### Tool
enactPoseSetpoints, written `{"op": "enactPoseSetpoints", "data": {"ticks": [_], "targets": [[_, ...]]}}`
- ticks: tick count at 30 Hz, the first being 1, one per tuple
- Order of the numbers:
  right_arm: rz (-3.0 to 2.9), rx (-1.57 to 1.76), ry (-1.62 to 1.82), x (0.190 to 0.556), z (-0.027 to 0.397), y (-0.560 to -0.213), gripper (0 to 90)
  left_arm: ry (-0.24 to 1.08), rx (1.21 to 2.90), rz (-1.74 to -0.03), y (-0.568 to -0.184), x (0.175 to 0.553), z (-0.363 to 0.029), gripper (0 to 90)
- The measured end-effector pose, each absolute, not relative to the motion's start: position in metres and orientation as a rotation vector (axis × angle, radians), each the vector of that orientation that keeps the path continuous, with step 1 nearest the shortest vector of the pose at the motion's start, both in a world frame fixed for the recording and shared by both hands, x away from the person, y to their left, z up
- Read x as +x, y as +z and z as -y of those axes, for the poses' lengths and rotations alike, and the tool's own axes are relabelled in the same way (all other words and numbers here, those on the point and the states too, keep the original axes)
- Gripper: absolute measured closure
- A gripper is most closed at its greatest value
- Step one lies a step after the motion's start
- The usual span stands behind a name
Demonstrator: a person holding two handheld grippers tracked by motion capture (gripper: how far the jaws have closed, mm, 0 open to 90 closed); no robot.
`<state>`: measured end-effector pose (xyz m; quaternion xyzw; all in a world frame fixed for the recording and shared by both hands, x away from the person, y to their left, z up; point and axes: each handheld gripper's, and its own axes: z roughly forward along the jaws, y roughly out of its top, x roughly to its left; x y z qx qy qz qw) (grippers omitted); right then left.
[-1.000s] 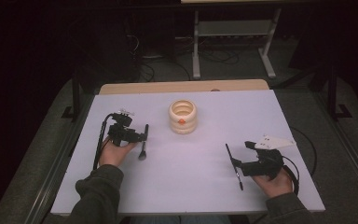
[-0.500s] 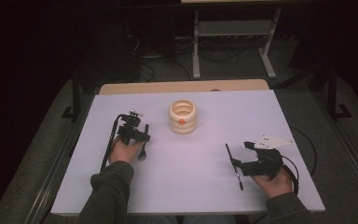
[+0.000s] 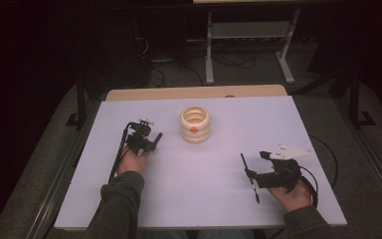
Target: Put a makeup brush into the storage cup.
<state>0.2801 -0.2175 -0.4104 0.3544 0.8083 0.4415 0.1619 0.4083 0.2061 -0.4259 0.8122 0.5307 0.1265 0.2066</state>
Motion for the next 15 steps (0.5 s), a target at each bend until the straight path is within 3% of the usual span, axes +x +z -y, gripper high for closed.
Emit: {"op": "enactPoseSetpoints", "data": {"ticks": [15], "targets": [[-2.359,0.972,1.262,0.279,0.209,-0.409,18.1,0.365,2.326,-1.377,-0.417,0.4,-0.225,79.8]]}}
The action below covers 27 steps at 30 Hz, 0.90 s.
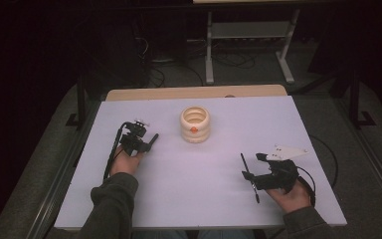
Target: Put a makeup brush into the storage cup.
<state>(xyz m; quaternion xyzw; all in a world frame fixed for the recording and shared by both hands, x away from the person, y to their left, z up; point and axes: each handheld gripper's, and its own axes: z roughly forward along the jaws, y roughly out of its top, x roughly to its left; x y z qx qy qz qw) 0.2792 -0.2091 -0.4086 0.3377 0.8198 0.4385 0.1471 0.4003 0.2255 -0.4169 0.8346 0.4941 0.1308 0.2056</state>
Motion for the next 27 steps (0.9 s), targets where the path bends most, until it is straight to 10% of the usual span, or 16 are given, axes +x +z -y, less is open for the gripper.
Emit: {"op": "enactPoseSetpoints", "data": {"ticks": [27], "targets": [[-2.581,0.729,1.22,0.299,0.159,-0.355,19.7,0.295,2.328,-0.947,-0.358,0.349,-0.23,79.8]]}}
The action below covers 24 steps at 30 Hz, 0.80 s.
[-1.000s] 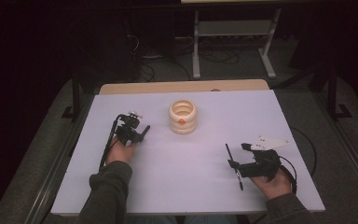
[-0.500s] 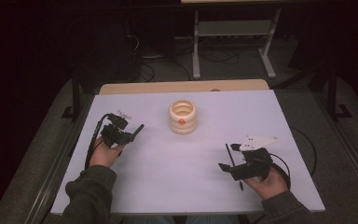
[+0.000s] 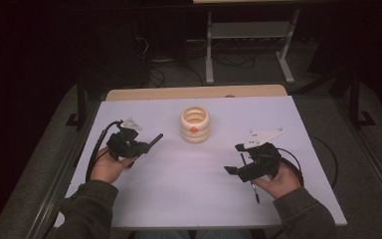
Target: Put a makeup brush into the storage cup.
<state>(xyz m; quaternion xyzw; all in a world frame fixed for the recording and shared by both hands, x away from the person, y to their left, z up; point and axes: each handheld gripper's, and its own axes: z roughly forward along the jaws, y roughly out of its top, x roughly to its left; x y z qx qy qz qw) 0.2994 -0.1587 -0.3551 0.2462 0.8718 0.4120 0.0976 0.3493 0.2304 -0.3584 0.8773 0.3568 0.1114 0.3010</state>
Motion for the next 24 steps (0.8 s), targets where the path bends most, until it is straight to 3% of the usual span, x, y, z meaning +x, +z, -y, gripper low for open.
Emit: {"op": "enactPoseSetpoints", "data": {"ticks": [24], "targets": [[-2.736,0.515,1.135,0.326,0.122,-0.326,25.4,0.232,2.351,-0.561,-0.342,0.32,-0.175,79.8]]}}
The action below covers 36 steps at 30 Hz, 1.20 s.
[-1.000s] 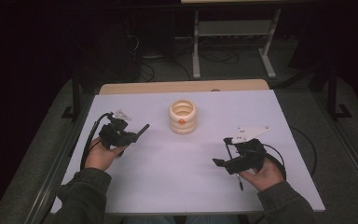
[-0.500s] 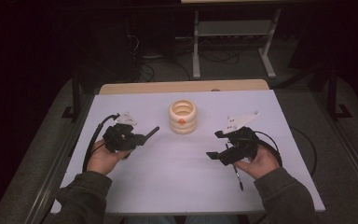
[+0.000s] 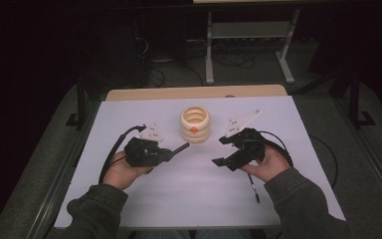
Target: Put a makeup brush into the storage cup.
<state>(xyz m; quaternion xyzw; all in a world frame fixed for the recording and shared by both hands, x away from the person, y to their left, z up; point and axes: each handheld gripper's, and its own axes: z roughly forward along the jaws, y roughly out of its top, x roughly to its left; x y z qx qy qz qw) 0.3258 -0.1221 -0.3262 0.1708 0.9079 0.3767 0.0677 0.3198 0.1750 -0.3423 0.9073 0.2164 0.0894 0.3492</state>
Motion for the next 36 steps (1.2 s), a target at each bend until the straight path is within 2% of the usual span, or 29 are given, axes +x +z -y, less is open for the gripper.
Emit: {"op": "enactPoseSetpoints", "data": {"ticks": [6,14,23,36], "targets": [[-2.76,0.481,1.127,0.326,0.119,-0.327,26.1,0.199,2.354,-0.474,-0.343,0.315,-0.162,79.8],[-2.832,0.35,1.109,0.33,0.104,-0.332,34.0,0.168,2.406,-0.349,-0.347,0.308,-0.144,79.8],[-2.93,0.251,1.063,0.328,0.088,-0.342,48.3,0.127,2.446,-0.216,-0.352,0.301,-0.127,79.8],[-3.051,0.109,1.03,0.32,0.084,-0.354,70.1,0.063,2.45,-0.127,-0.352,0.294,-0.113,79.7]]}}
